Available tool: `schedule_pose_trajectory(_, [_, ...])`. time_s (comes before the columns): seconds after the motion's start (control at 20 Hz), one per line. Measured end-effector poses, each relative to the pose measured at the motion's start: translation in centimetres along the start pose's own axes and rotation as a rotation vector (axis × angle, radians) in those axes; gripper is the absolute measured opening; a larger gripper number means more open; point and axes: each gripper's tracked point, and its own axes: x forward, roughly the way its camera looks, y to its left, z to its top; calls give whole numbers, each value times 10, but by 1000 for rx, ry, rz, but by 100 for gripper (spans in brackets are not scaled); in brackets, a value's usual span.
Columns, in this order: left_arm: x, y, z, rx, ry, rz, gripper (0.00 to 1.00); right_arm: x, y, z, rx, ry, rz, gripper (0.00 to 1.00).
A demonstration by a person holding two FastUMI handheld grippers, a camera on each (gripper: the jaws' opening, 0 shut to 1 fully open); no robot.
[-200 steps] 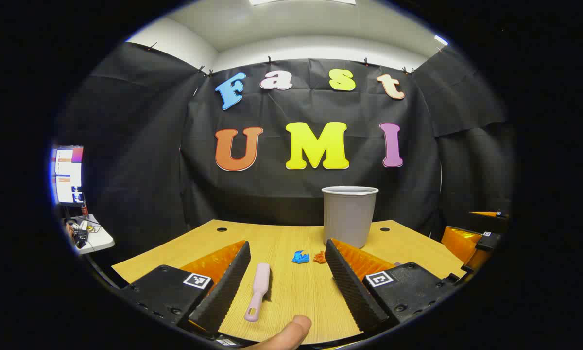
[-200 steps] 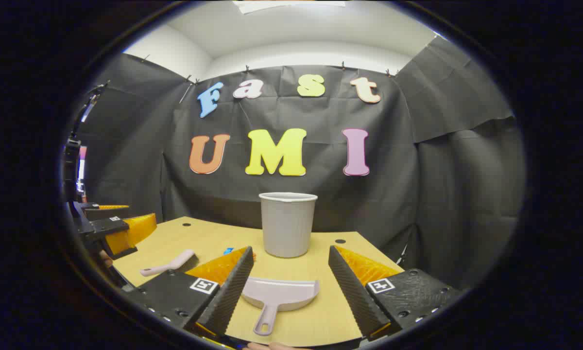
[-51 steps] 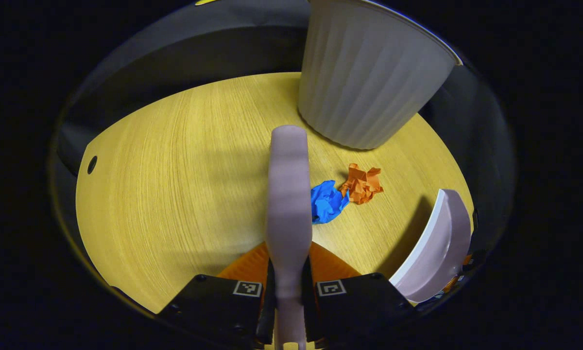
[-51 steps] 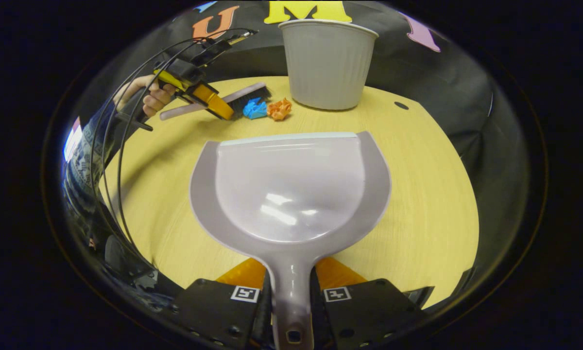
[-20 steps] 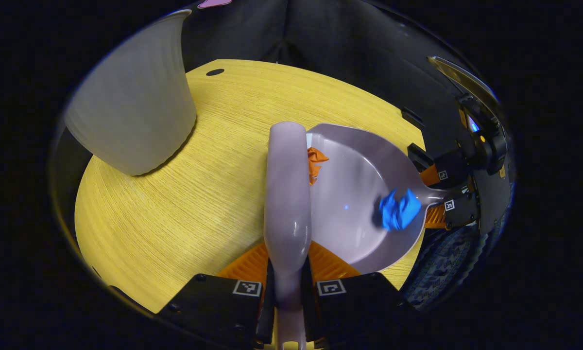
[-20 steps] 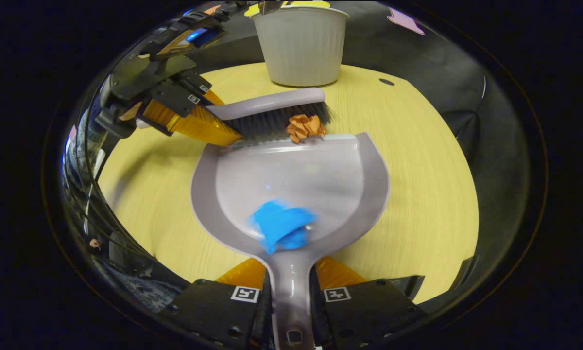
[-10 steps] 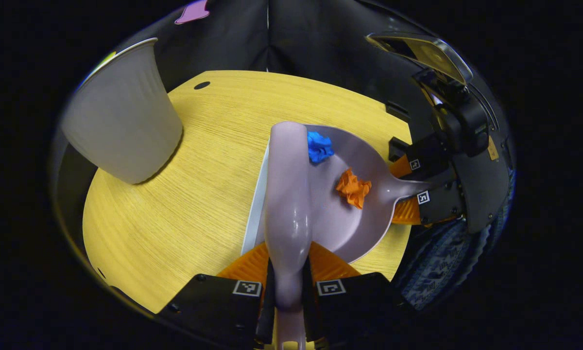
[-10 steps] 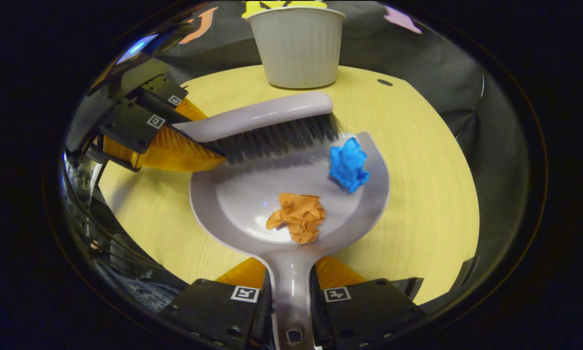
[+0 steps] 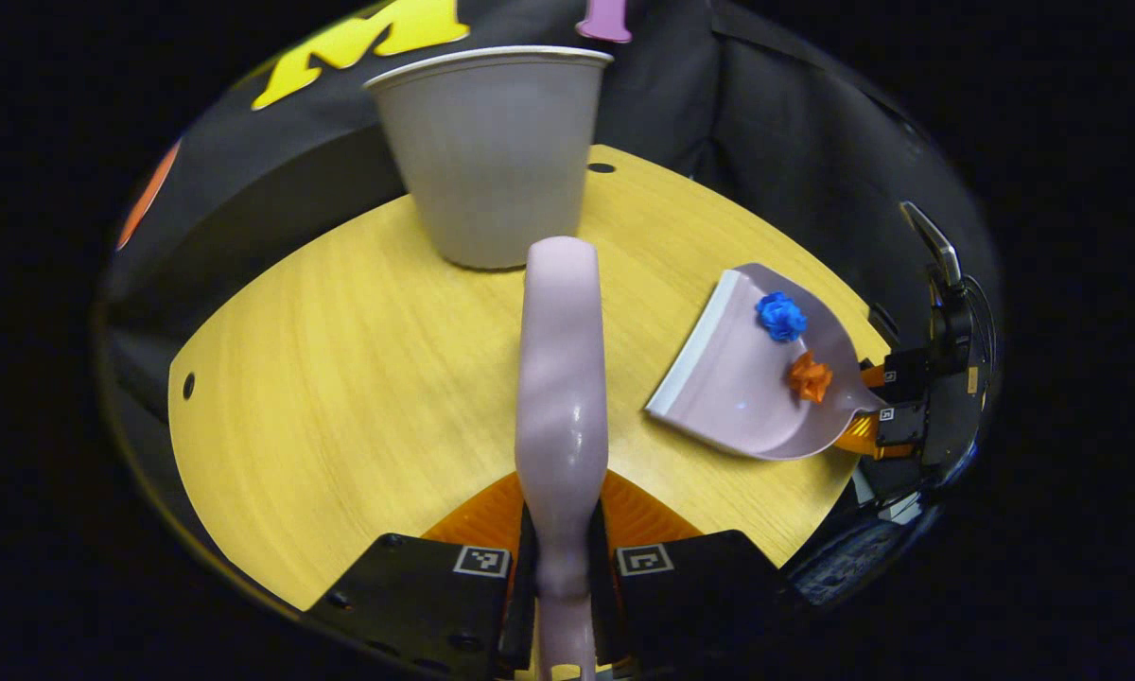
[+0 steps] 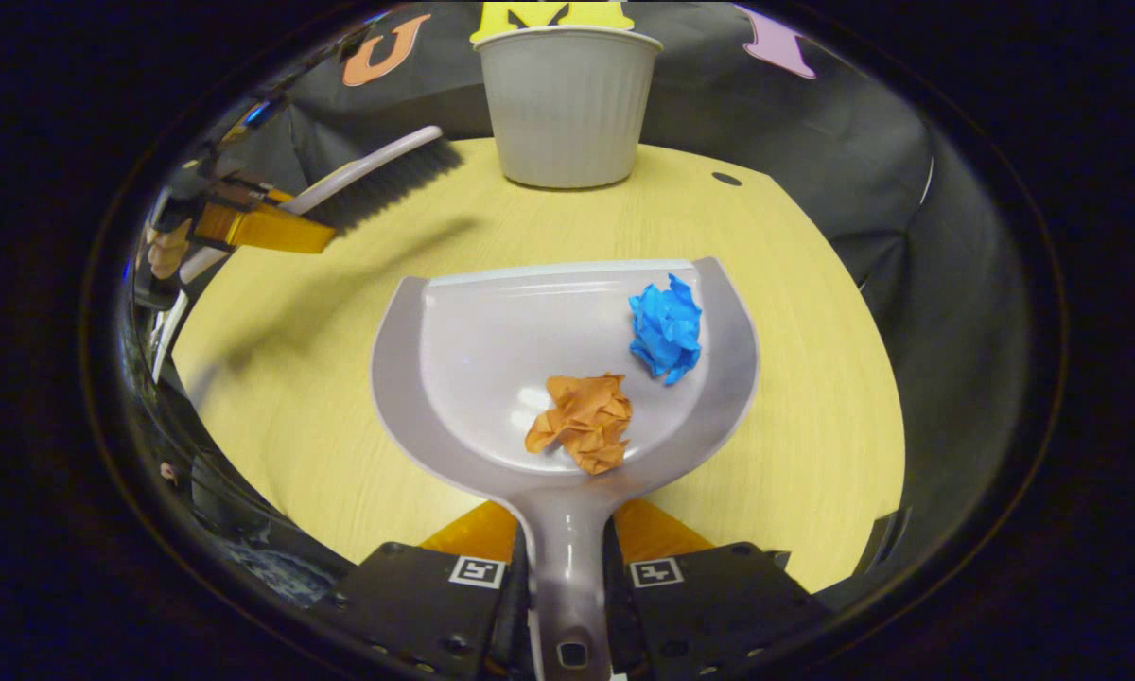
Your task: Pick up the small broom and dustpan from the desktop, sweep the trash into the dustpan with the broom, and then empty the trash into the garbage bin.
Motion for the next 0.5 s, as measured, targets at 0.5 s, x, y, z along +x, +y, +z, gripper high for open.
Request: schedule_pose_trajectory(0.5, [5,27,-25,-435,42,191,28,-64,-8,54,-75,-53,-8,33])
